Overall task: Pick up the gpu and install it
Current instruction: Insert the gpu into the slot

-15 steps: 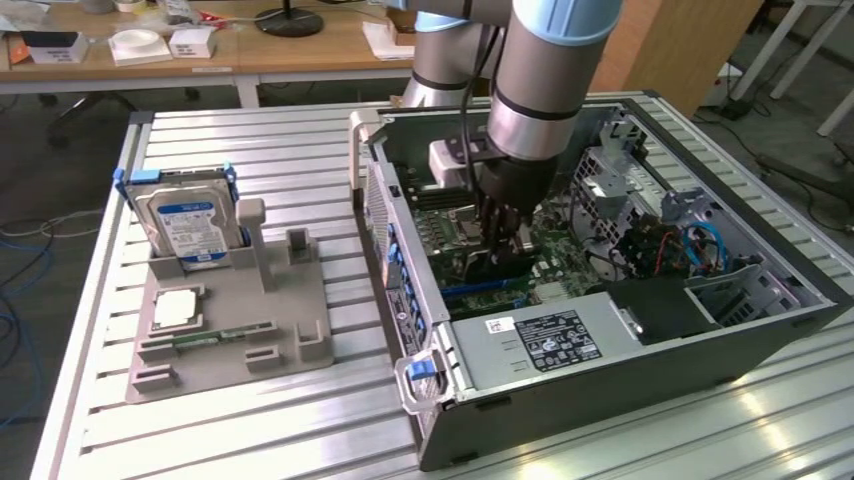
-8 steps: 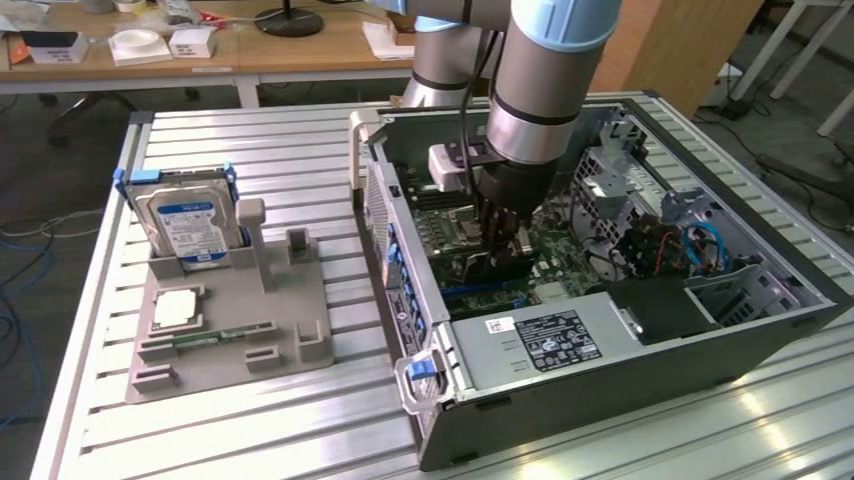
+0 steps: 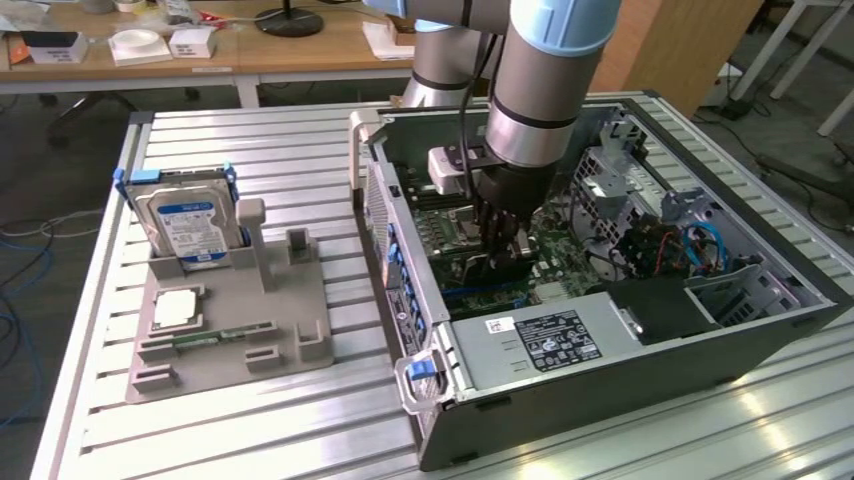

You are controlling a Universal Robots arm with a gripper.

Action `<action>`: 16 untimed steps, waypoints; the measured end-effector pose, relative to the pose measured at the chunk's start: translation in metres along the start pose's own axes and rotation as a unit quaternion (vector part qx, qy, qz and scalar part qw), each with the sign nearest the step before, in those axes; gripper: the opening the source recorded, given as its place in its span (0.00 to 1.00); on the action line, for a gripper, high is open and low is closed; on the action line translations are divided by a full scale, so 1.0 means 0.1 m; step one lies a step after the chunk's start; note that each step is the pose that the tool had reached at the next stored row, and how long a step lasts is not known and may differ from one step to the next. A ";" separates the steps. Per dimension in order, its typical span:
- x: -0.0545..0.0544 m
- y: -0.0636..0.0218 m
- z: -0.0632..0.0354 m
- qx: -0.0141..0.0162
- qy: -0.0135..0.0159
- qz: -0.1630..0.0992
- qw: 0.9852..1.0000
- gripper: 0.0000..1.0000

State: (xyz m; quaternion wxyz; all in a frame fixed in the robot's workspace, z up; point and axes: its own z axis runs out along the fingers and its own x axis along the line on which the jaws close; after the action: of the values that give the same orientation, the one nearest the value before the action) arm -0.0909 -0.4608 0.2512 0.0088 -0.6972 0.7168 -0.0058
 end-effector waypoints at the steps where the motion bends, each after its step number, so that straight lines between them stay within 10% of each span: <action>1: 0.00 0.000 0.001 0.000 0.000 0.000 1.000 0.26; 16: -0.02 0.001 0.004 0.000 0.000 0.000 1.000 0.26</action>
State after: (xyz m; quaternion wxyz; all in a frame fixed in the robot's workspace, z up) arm -0.0909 -0.4587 0.2508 0.0088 -0.6972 0.7168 -0.0058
